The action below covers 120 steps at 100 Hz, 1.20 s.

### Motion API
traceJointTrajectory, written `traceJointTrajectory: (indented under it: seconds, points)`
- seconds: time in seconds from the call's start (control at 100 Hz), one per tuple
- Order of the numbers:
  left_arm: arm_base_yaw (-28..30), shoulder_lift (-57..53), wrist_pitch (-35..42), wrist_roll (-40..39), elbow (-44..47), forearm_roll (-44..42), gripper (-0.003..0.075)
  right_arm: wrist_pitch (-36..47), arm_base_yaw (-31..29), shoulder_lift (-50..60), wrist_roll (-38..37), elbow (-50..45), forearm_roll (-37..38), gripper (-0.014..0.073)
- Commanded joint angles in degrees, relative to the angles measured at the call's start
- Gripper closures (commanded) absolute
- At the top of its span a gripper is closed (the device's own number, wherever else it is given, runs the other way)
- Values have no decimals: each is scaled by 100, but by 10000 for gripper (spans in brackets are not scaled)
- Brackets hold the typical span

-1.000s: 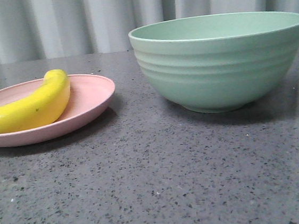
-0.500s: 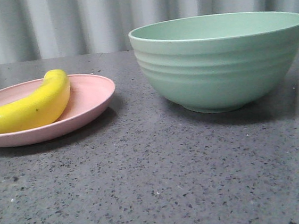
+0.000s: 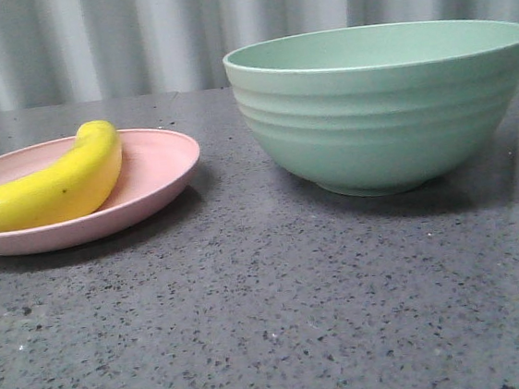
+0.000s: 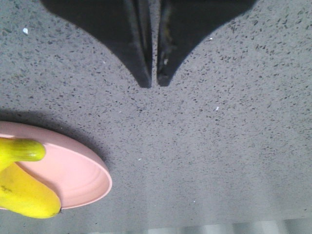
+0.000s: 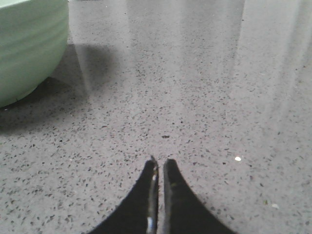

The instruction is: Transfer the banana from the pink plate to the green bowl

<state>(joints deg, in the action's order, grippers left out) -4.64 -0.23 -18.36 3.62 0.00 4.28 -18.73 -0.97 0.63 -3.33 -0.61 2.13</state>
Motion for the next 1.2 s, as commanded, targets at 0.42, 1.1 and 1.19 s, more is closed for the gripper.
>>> traceJointTrajectory:
  seconds: [0.42, 1.1, 1.19]
  points:
    - [7, -144, 512, 9, 63, 4, 741, 117, -30, 121, 7, -111, 86, 665]
    - [7, -144, 1406, 9, 63, 25, 741, 1201, -30, 121, 7, -111, 175, 665]
    - [7, -144, 1420, 9, 63, 25, 741, 1519, -30, 121, 7, -111, 143, 665]
